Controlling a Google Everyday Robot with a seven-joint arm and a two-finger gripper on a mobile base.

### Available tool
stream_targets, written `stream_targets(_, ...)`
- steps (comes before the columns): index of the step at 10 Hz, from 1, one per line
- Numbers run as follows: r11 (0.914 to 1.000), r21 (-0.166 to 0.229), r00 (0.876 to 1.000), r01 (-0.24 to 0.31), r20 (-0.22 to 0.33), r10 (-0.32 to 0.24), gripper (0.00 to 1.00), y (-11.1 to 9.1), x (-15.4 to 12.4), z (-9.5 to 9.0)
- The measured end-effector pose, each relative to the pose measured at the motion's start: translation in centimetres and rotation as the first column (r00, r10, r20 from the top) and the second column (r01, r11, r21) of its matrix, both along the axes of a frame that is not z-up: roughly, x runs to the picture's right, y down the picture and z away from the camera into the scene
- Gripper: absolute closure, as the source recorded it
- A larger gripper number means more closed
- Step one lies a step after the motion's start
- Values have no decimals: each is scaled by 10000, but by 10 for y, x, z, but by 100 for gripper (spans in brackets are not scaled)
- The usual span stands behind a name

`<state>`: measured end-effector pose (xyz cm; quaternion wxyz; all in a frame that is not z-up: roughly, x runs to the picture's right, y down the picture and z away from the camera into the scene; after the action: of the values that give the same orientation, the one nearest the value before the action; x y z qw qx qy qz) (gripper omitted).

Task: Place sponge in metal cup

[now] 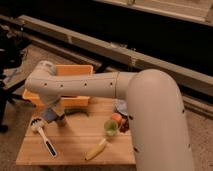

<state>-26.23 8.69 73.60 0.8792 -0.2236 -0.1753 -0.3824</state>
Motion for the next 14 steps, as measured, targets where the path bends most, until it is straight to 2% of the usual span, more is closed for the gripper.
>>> stream_targets(1,10000,-21,10000,29,-66,-29,99,0,0,4)
stream_targets(2,10000,-38,9998,73,-162,-74,93,0,0,7)
stream_targets(5,9996,-136,9989,250,-390,-256,64,6,0,17)
stream_targets(9,9993,-172,9985,317,-439,-325,25,10,-4,26)
stream_targets(10,9995,-144,9986,287,-438,-293,20,10,-5,27)
stream_targets(14,9999,-90,9987,100,-494,-104,20,9,-2,29)
